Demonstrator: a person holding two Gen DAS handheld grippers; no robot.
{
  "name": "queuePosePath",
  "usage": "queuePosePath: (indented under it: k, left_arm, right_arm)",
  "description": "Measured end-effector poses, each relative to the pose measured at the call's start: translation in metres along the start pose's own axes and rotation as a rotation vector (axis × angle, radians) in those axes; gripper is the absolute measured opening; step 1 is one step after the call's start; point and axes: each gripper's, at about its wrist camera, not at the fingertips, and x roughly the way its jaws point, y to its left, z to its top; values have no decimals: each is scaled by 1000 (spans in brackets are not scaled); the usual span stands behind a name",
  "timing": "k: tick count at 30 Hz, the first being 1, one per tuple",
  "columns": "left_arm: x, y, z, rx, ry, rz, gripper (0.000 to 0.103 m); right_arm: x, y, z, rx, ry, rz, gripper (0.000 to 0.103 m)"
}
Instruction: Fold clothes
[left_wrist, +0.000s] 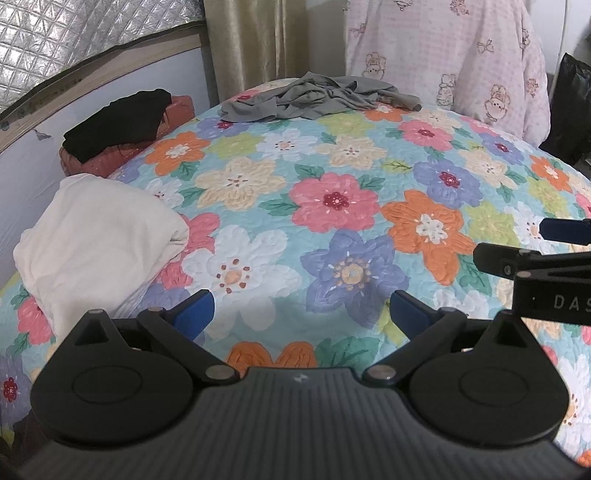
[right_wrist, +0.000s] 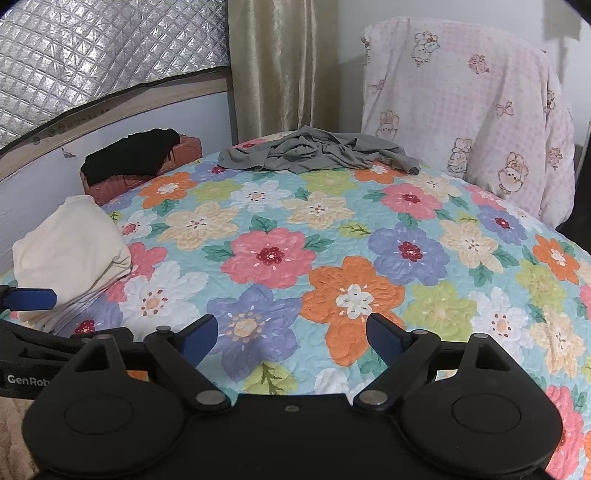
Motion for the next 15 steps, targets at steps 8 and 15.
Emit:
queuePosePath:
  k: [8, 15]
  left_arm:
    - [-2, -3, -1, -3, -3, -2, 103]
    - [-5, -6, -2, 1, -3, -4, 103]
  right_arm:
    - [0, -1, -2, 9, 3, 5, 90]
    - [-1, -3, -3, 8, -1, 6, 90]
